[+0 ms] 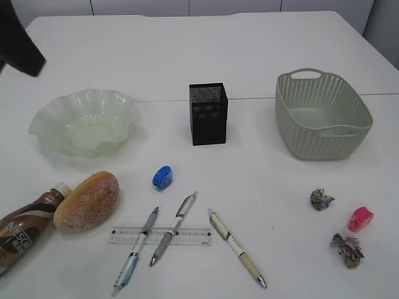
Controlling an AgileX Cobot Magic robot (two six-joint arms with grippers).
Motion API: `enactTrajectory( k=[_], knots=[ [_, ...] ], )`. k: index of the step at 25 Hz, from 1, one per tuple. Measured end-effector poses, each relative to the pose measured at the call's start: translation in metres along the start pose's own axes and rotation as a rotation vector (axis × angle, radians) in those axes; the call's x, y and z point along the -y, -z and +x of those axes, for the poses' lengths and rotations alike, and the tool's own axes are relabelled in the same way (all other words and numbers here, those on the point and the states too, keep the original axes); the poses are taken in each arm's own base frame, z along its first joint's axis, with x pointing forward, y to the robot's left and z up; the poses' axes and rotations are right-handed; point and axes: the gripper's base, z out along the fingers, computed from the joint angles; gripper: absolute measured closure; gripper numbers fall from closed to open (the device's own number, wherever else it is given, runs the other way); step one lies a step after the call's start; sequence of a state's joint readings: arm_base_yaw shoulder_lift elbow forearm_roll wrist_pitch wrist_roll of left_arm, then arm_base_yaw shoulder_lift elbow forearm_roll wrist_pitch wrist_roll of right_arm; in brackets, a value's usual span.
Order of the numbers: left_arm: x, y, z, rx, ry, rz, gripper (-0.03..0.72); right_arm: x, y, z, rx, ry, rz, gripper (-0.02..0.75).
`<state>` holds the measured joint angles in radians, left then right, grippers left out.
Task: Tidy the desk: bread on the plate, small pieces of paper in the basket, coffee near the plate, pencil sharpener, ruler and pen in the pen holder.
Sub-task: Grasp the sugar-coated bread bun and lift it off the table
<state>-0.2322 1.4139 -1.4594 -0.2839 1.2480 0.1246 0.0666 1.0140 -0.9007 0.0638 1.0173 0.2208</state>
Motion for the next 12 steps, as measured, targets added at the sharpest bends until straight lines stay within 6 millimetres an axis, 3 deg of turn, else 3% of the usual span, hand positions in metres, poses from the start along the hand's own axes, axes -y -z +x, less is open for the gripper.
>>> enactTrajectory(
  k=[4,12],
  knots=[
    [0.008,-0.047,-0.007,-0.137,-0.079,-0.065,0.168,0.0,0.001,-0.001,0.004,0.011,-0.001,0.323],
    [0.0,-0.102,-0.011,-0.284,-0.09,-0.135,0.168,0.0,0.0,-0.002,0.0,0.017,0.0,0.323]
  ],
)
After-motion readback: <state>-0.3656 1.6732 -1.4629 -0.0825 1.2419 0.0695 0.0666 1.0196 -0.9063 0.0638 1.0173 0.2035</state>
